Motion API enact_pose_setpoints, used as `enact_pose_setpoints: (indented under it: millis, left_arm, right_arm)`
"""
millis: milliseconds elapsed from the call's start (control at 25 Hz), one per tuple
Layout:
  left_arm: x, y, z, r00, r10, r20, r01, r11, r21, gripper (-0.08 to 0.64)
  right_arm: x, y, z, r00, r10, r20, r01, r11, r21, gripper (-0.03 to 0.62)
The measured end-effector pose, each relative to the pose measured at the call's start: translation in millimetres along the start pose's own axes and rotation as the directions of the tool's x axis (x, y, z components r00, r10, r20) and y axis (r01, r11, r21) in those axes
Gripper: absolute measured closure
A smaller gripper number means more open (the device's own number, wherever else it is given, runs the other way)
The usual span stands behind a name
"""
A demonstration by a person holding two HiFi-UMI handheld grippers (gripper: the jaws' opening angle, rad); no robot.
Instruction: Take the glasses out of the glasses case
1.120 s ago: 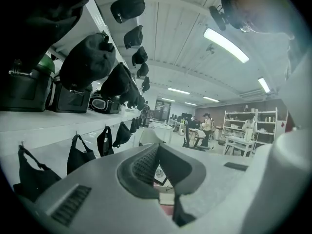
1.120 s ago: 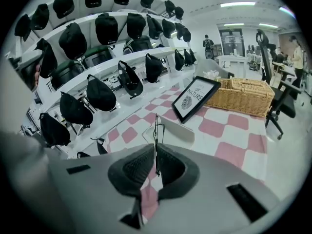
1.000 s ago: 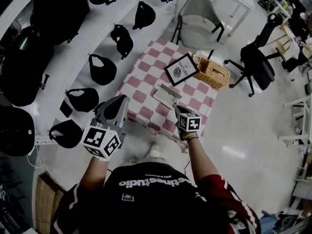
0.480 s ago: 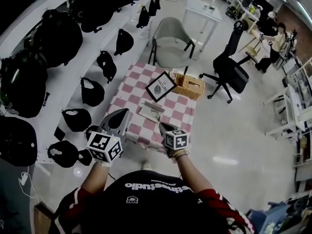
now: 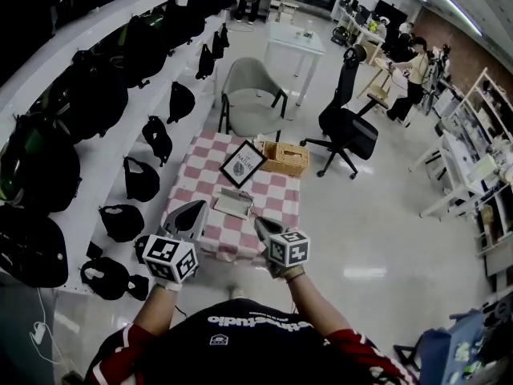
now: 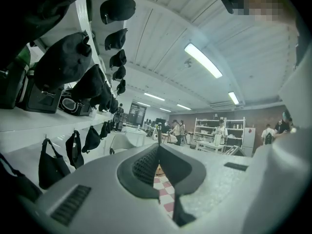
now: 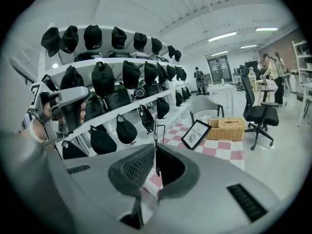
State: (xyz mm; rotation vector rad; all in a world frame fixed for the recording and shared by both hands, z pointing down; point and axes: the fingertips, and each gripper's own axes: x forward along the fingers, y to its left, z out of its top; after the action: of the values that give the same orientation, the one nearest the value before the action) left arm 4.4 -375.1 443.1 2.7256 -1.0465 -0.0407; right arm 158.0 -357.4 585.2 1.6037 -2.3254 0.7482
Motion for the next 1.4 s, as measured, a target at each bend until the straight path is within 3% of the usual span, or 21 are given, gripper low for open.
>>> enact_pose_setpoints:
  millis: [320, 880, 1400]
  left_arm:
    - [-36, -8, -1, 0.999, -0.033, 0.002, 0.033, 0.999, 0.001, 0.554]
    - [-100, -13, 23, 0.997, -0.062, 0.046, 0.060, 0.997, 0.047, 0.554]
    - [-115, -34, 45, 0.988, -0.120, 0.098, 0.115, 0.992, 0.061, 0.554]
  right_arm:
    - [-50, 25, 27, 0.993, -0.049, 0.110, 0.052, 0.998, -0.018, 0.569]
    - [-118, 103, 37, 0.967, -0.075, 0.245, 0.091, 0.994, -0.054, 0.569]
    - [-180, 124, 62, 0.899, -0.144, 0.413, 0.172, 0.985, -0.031, 0.569]
